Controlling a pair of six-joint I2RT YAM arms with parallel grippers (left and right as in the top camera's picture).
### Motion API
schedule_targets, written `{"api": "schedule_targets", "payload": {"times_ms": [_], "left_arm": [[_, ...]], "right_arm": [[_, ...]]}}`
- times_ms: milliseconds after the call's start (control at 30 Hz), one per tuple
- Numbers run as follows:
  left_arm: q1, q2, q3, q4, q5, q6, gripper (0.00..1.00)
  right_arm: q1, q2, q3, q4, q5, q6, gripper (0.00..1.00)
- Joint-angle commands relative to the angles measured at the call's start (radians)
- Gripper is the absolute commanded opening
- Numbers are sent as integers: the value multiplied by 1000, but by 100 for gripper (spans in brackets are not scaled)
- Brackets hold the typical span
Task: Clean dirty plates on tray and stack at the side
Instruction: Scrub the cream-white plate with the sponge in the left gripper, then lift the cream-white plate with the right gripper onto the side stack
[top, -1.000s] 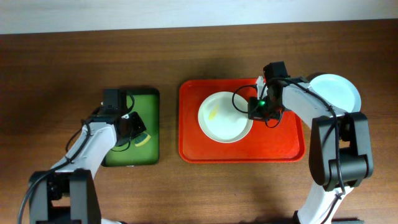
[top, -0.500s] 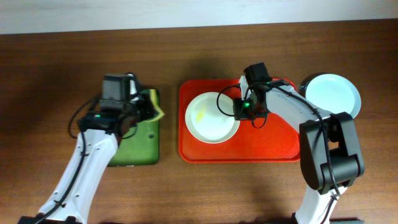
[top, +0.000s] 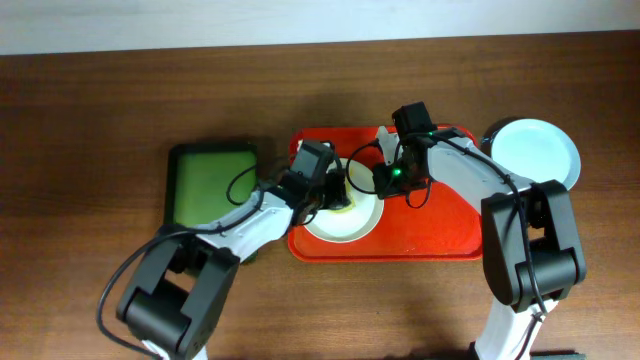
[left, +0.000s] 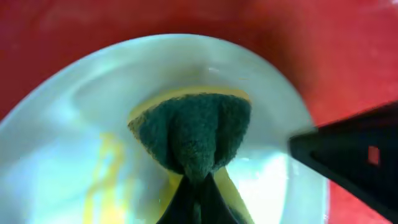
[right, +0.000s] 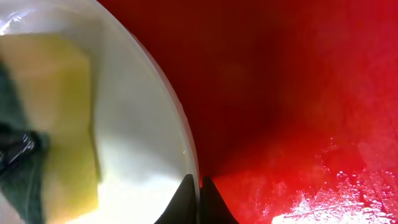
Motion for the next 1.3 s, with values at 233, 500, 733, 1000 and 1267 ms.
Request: {"api": "schedule_targets", "payload": {"times_ms": [233,500,733,1000,1267], "left_arm": [[12,-63,169,-239,-101,120,0],[10,74,169,-441,-251,163,0],[10,-156,257,-515,-536,163,0],[317,-333,233,-766,-466,107,0],[458,-140,54,-582,-359,107,0]], "right_arm": [[7,9,-5,-5,-12,-10,4],[7,9,-5,-5,-12,-10,4],[7,9,0,0,-13,-10,4],[105,-186,280,-333,634,-10,4],[490,-216,391,-440,1473,-290,4]]}}
